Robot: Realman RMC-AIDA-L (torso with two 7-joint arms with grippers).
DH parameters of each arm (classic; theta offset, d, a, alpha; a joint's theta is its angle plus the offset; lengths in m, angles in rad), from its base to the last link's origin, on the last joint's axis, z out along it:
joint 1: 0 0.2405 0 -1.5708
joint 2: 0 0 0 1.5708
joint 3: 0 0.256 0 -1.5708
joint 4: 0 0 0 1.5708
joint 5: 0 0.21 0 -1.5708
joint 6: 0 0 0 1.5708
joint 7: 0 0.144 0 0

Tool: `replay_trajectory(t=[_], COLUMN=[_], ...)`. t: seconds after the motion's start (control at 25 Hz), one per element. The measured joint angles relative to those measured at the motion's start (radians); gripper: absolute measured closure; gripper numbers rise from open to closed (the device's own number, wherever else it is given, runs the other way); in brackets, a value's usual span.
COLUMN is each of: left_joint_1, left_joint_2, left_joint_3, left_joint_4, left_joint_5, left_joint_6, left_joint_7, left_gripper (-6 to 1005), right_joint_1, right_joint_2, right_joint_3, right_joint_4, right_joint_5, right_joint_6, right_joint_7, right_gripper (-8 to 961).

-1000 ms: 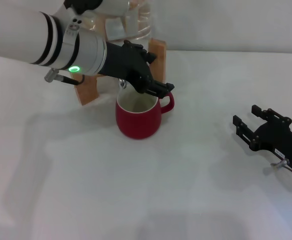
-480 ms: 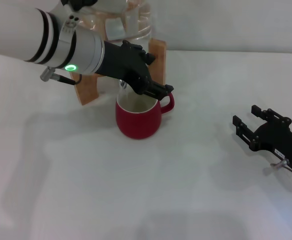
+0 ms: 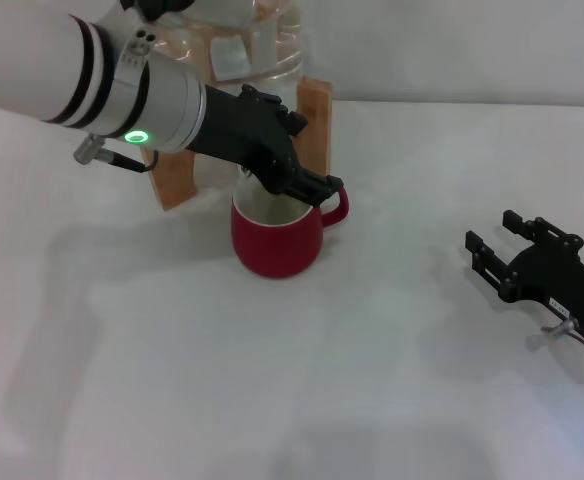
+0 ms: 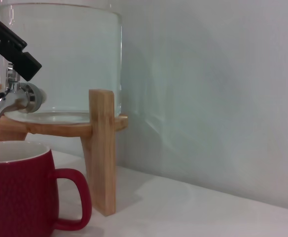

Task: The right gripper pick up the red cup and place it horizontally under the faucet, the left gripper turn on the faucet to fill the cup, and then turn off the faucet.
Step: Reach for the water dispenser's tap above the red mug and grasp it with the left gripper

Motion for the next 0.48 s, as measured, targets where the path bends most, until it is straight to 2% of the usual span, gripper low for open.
replay_trajectory(t=[0.48], left_joint_1=[0.006], left_joint_2=[0.0], left_joint_3=[0.0], left_joint_4=[0.024], left_joint_5=[0.0], left_joint_6=[-0.021], left_joint_7=[0.001], left_gripper=[122], right_joint_1=[0.0], right_joint_2=[0.0], right_joint_3=[0.0], right_joint_4=[0.0], right_joint_5=[0.0], right_joint_6=[0.0], right_joint_7=[0.0], right_gripper=[414])
